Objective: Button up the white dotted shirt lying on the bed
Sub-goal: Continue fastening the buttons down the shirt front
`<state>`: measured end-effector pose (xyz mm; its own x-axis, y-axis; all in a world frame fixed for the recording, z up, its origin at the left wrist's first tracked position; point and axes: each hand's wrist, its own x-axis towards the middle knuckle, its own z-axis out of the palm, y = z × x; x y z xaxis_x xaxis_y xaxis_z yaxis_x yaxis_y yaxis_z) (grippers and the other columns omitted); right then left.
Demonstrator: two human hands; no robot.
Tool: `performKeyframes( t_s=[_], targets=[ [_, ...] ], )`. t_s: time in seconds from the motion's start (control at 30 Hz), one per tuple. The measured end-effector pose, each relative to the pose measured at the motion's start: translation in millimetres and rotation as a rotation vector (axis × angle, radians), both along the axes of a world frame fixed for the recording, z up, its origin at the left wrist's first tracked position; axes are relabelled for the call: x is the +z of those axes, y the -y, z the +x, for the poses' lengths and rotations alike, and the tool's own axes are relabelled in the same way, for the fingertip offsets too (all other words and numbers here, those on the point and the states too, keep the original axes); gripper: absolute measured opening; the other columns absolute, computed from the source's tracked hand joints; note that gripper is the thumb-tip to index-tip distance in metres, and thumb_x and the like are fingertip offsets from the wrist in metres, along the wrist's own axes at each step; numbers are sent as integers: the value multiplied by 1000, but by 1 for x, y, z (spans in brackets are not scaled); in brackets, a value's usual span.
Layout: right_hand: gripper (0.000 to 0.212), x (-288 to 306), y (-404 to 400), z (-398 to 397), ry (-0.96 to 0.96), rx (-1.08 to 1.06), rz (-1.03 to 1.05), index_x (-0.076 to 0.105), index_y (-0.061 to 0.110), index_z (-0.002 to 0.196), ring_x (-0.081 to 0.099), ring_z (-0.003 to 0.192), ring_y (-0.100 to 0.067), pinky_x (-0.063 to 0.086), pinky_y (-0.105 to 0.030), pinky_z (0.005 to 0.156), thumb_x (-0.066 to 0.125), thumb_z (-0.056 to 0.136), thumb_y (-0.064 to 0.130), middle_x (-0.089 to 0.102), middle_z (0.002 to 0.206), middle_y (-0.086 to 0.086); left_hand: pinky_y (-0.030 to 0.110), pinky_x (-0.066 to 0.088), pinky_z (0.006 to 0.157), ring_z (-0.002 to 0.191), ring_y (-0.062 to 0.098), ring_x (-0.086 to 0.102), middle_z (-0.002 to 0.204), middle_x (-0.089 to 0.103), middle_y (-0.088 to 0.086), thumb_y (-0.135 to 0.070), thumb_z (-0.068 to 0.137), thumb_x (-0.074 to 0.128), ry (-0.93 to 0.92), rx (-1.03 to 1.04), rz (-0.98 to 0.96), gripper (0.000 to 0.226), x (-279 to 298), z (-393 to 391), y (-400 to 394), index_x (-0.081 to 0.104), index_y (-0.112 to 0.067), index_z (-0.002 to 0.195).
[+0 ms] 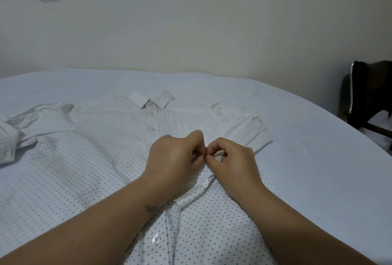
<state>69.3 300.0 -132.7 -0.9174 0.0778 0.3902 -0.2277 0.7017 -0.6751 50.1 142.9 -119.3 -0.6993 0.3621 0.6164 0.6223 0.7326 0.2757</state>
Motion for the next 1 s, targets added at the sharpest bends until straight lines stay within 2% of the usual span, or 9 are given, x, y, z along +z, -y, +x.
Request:
performKeyframes(
  t_s=[0.17,0.3,0.37,0.47,0.53,0.63,0.7,0.83,1.0],
  targets=[
    [13,1,-2,-2,19,-10,-7,60,36,77,46,72,-19,51,-37,75,70,82,32,52,57,43,32,52,55,65,13,68,79,75,-8,-30,85,66,44,-8,21,13,0,3,-2,55,-26,91],
    [11,3,-1,0,-38,-11,21,60,36,77,45,59,-9,50,-38,81,70,82,35,51,55,43,22,49,55,65,-4,65,81,73,-17,-39,83,63,265,-56,228,11,3,5,-1,55,-33,87],
    [11,3,-1,1,-72,-5,37,61,35,78,45,51,-4,45,-36,86,69,83,39,55,61,42,14,40,47,53,-5,60,79,73,-19,-34,89,59,370,-77,340,5,3,1,1,54,-35,87],
    [9,1,0,1,-109,-2,52,61,35,82,50,67,1,41,-35,84,69,84,39,56,68,43,12,34,39,39,0,50,76,73,-20,-26,89,63,426,-87,398,14,3,-3,3,53,-35,85],
    [8,1,0,0,-125,-18,57,62,36,85,41,86,13,40,-33,78,69,83,38,54,69,46,11,36,40,42,-2,53,74,73,-17,-28,86,68,439,-92,404,18,3,-3,3,53,-35,82],
    [9,-1,-1,-1,-163,-39,55,64,36,83,34,92,23,41,-35,77,72,81,34,60,74,39,10,38,41,47,-3,57,74,72,-17,-28,84,72,466,-97,416,21,3,-4,4,53,-36,78],
    [9,-1,0,-1,-192,-38,71,65,31,77,40,92,18,39,-34,80,73,81,29,64,69,23,10,41,45,54,-1,62,74,73,-16,-27,83,73,482,-96,429,23,2,-5,4,53,-36,77],
    [10,0,1,0,-182,-8,113,63,32,76,54,79,-3,32,-28,87,70,83,31,65,73,18,11,45,52,64,0,66,76,71,-19,-23,82,74,495,-100,418,22,2,-6,4,55,-33,79],
    [11,3,4,1,-161,-11,158,60,33,75,53,73,8,31,-28,86,67,83,34,55,61,21,14,49,59,71,-1,64,76,69,-17,-19,82,71,480,-98,356,18,2,-5,3,59,-33,82]
  ],
)
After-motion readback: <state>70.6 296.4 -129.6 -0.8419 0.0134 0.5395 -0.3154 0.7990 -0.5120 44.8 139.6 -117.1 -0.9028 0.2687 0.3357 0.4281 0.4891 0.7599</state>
